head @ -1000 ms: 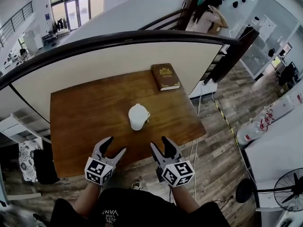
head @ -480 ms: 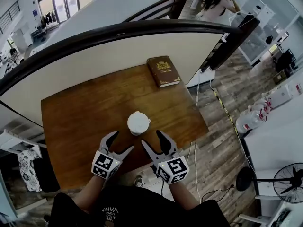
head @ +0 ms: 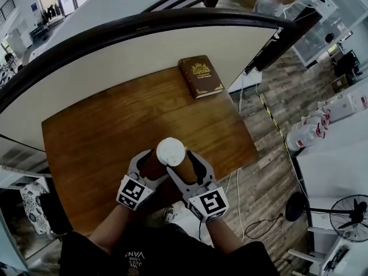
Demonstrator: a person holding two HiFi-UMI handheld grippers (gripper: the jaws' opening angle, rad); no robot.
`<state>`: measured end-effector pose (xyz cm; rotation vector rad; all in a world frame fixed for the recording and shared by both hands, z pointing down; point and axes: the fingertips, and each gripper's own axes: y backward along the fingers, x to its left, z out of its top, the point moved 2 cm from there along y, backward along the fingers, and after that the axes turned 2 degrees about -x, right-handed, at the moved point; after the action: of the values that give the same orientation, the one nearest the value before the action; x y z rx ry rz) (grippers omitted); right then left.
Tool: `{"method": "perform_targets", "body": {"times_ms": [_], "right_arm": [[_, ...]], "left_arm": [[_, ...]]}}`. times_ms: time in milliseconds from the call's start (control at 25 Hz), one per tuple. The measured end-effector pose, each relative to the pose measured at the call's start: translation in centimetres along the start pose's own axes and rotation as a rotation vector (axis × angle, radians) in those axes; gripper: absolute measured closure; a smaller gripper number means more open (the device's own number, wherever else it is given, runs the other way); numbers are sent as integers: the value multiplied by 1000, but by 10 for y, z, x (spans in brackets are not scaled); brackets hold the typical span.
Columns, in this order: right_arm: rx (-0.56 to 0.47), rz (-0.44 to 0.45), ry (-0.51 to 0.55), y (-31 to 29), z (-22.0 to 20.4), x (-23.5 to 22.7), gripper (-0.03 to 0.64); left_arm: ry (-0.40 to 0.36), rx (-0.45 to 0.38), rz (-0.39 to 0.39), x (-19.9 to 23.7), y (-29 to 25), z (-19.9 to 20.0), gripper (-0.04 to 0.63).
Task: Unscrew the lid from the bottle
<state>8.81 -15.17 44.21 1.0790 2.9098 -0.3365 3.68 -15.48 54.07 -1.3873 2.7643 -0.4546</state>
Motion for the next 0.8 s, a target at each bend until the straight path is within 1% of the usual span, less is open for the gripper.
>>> {"method": "perform_targets", "body": {"times_ms": [160, 480, 600, 720, 800], "right_arm": [[-6, 10, 86, -10, 3, 2, 331], [6, 29, 150, -28, -4, -1, 321], [15, 34, 180, -30, -6, -1, 321], [11, 51, 183, -30, -5, -3, 321], [10, 77, 175, -29, -6, -3, 321]], "left_arm": [[-19, -26, -35, 3, -13, 3, 216], [-67, -63, -116, 4, -32, 8, 216], [-85, -65, -144, 4, -37, 7, 217], [-95, -67, -173, 4, -41, 6, 218], [-93, -75, -190, 3, -41, 5, 218]]}}
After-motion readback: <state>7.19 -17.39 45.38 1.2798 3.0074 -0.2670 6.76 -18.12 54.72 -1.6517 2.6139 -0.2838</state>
